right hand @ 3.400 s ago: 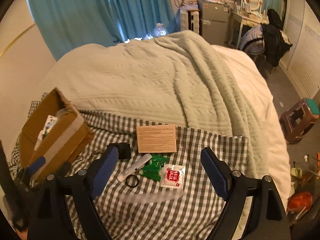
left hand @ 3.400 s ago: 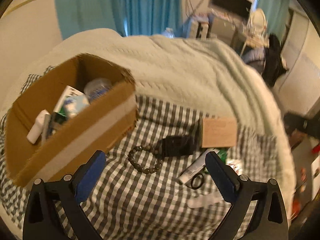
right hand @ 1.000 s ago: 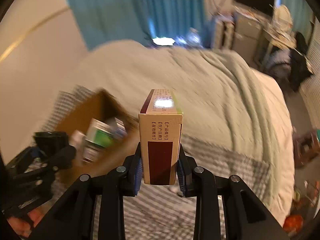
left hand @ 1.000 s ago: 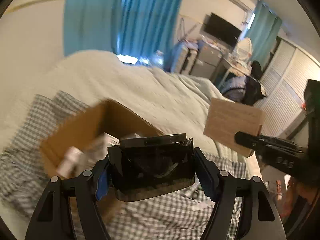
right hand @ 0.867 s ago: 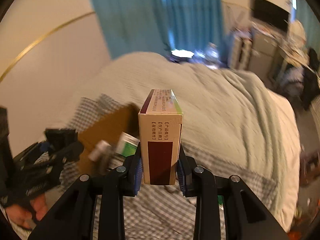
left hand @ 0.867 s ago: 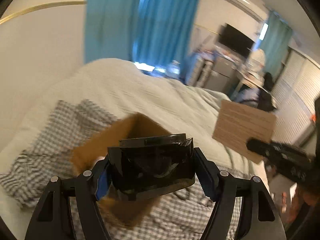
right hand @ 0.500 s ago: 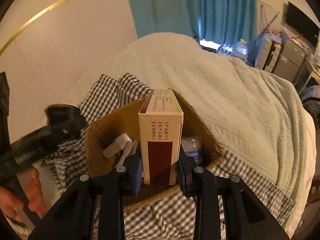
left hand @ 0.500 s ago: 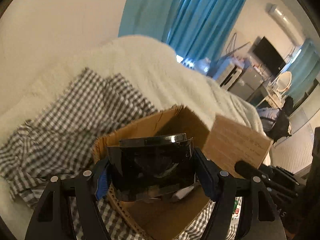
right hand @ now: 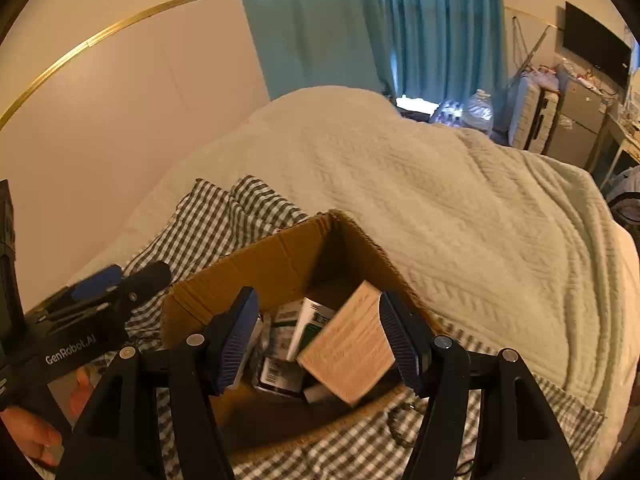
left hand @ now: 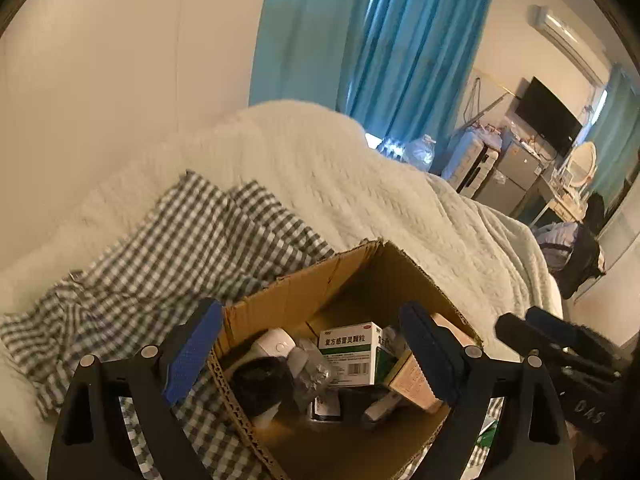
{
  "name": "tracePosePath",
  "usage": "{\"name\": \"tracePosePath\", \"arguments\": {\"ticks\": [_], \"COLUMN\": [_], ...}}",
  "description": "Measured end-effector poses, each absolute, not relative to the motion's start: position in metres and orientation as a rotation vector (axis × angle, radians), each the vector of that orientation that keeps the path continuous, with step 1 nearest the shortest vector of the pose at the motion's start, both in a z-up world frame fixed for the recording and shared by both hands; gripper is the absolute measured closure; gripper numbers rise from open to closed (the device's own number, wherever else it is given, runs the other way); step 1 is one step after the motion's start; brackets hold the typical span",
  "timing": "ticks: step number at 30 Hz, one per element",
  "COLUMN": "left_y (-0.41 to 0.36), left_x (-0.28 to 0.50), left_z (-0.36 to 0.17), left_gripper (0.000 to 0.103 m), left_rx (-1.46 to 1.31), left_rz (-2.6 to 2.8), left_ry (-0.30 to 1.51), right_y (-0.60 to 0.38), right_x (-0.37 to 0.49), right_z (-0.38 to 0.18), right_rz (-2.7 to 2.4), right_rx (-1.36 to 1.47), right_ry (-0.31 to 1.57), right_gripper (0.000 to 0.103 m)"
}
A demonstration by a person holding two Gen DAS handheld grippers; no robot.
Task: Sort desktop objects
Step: 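Drop the black case and medicine box into the cardboard box, then grasp the bead bracelet with the left gripper while the right gripper grasps the green packet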
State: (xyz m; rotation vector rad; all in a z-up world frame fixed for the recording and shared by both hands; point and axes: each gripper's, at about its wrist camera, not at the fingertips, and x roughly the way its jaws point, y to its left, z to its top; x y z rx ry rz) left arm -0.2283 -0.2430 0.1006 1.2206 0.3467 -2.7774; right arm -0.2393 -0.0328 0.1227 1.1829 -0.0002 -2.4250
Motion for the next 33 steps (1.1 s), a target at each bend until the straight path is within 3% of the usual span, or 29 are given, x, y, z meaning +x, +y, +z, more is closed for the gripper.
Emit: {"name": "tracePosePath", "arguments": {"ticks": [14, 16, 18, 26, 33], "left_y": [-0.136, -0.119, -0.100, -0.043, -0.013], "left_x": [-0.151, -0.145, -0.138, -0.125, -0.129], "left_z": [0.165, 0.164, 0.159, 0.073, -0.018], "left_gripper": [0.008, 0.001, 0.000, 0.000, 0.000], "left_rx": [1.026, 1.048, 1.060, 1.276, 1.457], "left_rz": [-2.999, -3.016, -3.037, -2.975, -2.849], "left_ry": [0.007, -0.003, -0.006, 0.111, -0.041], "right_y": [0.073, 0.095, 0.112, 0.176, 0.220], "right_x": [-0.153, -0.142, -0.135, -0.118, -0.127], "right_z": [0.174, 0.172, 0.166, 0.088, -0.005], "right_rz": [-2.569, -2.590, -2.602, -2.611, -2.580], "right_rx": [1.108, 1.117, 1.135, 1.339, 1.586], "right_ry": [0.034, 0.020, 0.006, -0.093, -0.032], "right_gripper": [0.040, 0.040, 0.040, 0.040, 0.040]}}
